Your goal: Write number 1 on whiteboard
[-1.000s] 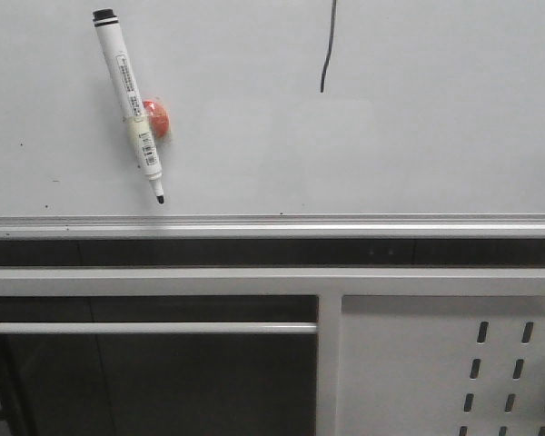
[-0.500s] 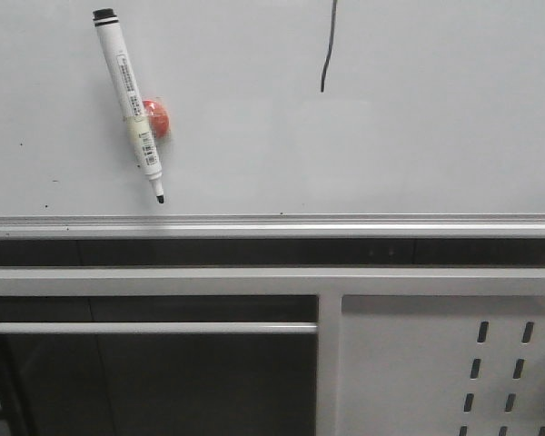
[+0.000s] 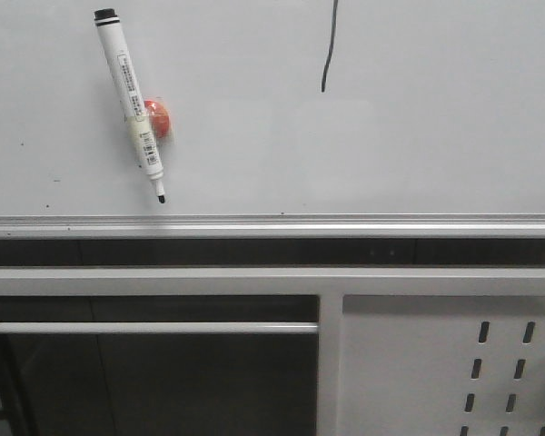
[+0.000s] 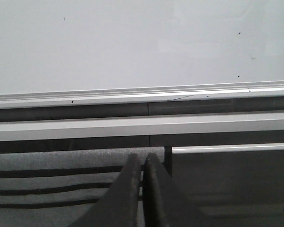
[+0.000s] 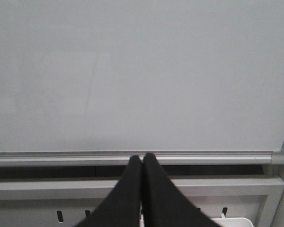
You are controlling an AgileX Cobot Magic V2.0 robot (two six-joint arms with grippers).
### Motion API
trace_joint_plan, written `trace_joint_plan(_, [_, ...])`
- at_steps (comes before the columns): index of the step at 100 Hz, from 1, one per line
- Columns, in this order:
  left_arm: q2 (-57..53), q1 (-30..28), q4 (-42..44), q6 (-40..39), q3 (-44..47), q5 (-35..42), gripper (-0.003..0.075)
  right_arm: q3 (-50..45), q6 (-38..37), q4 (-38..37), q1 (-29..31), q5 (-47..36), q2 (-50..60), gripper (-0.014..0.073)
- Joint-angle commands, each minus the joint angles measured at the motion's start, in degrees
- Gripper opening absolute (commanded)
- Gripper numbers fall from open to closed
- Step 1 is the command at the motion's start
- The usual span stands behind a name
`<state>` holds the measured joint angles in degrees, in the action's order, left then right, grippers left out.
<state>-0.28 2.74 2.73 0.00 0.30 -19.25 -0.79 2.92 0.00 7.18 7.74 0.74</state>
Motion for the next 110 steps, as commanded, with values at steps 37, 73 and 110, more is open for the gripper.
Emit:
trace_joint_plan(37, [-1.5, -0.06, -0.36, 0.32, 1.33, 2.94, -0.0018, -1.51, 1.26, -0.71, 0.29, 9.02, 0.86, -0.0071])
trace_joint_plan(73, [-1.5, -0.06, -0.36, 0.32, 1.33, 2.94, -0.0018, -1.51, 1.26, 0.0, 0.29, 9.02, 0.86, -0.0071])
trace_joint_plan(110, [-1.5, -0.06, -0.26, 0.32, 1.33, 2.94, -0.0018, -1.51, 1.26, 0.0, 0.29, 10.55, 0.86, -0.0071])
